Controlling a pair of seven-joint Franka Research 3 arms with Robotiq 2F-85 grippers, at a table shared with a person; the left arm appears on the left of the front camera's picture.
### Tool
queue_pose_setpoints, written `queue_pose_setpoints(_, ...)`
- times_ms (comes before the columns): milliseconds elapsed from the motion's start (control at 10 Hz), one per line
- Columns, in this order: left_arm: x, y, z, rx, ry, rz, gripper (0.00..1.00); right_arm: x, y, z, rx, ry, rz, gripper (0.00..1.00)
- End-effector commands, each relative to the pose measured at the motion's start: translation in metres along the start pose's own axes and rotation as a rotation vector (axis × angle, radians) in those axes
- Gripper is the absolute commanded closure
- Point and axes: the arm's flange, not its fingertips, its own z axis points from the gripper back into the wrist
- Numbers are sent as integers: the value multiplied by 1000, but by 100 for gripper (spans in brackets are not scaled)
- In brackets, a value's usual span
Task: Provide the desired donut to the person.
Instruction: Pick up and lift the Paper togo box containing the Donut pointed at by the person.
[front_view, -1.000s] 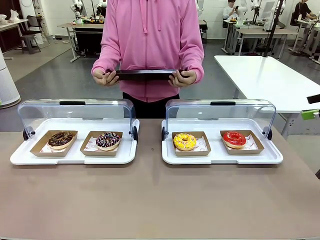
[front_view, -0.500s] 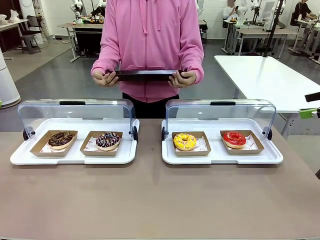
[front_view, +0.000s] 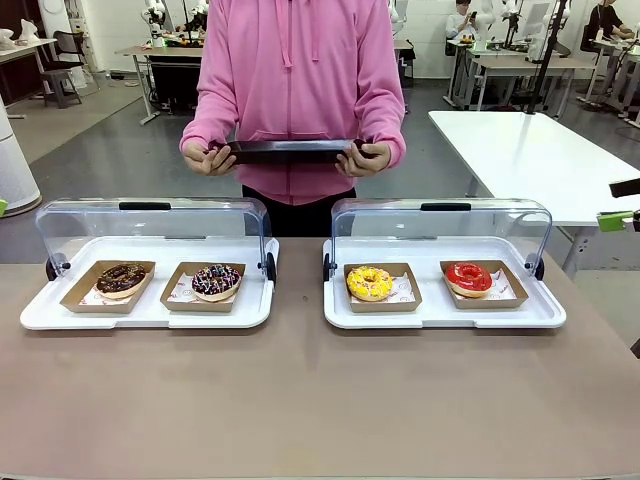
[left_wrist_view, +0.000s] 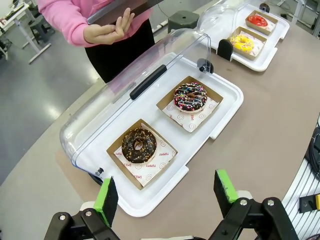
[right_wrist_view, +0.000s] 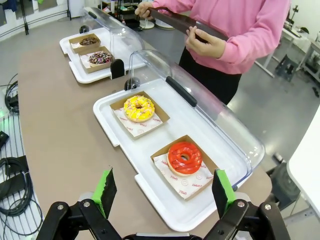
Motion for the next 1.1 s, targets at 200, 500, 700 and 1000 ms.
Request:
queue_pose_setpoints(200, 1, 0, 0, 3, -6, 2, 0, 0, 0, 0, 0, 0, 0, 0)
queue_pose_setpoints(500, 1, 0, 0, 3, -6, 2, 0, 0, 0, 0, 0, 0, 0, 0)
queue_pose_setpoints(700, 1, 0, 0, 3, -6, 2, 0, 0, 0, 0, 0, 0, 0, 0)
queue_pose_setpoints(1000, 1, 0, 0, 3, -6, 2, 0, 0, 0, 0, 0, 0, 0, 0)
